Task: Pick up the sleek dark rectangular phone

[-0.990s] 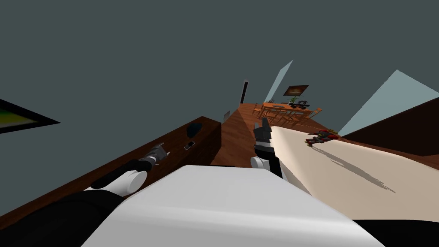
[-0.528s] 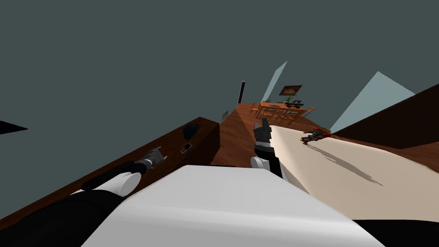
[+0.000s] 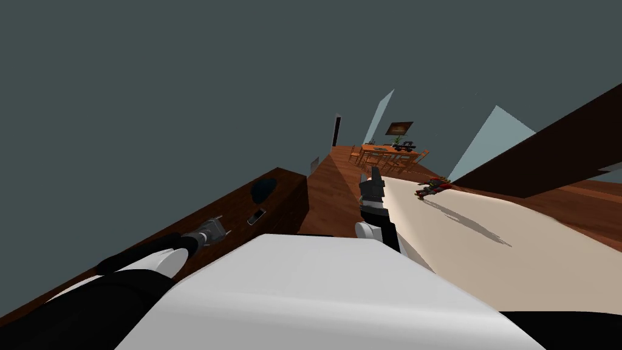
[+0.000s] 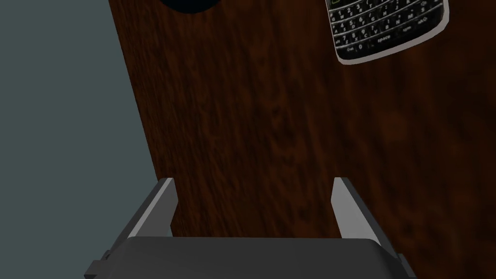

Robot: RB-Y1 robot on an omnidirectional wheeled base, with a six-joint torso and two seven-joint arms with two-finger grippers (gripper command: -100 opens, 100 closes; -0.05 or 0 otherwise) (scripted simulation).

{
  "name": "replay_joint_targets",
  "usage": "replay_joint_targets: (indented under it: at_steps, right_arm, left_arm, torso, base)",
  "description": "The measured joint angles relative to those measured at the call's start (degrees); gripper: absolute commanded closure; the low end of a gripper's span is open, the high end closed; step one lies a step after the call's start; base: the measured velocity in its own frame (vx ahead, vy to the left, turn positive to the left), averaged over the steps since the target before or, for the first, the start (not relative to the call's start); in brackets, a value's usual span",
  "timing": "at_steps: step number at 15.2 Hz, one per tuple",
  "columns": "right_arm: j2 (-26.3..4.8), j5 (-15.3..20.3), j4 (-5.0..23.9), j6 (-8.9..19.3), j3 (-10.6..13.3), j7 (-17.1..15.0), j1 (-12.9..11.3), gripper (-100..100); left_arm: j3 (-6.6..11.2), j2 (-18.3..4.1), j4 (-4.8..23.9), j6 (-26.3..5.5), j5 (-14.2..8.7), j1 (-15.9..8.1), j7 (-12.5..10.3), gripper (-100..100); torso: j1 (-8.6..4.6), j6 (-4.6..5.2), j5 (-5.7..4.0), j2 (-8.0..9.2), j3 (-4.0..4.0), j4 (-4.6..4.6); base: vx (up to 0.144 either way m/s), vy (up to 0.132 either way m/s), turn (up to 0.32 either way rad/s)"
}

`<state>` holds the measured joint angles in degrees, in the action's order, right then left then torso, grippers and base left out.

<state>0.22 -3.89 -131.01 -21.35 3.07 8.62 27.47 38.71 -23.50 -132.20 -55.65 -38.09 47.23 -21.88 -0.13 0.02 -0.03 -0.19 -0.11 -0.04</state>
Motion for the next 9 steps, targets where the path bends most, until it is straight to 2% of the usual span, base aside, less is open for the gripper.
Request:
replay_joint_targets:
  at_steps: [9]
  right_arm:
    - [0.0, 0.0, 0.0, 0.0, 0.0, 0.0, 0.0, 0]
  left_arm:
    - [3.74, 0.45, -0.28, -9.16, -4.06, 2.28, -1.12, -100]
  torso:
    - [0.02, -0.02, 0.0, 0.05, 0.03, 0.01]
  base:
    - [0.042, -0.009, -0.097]
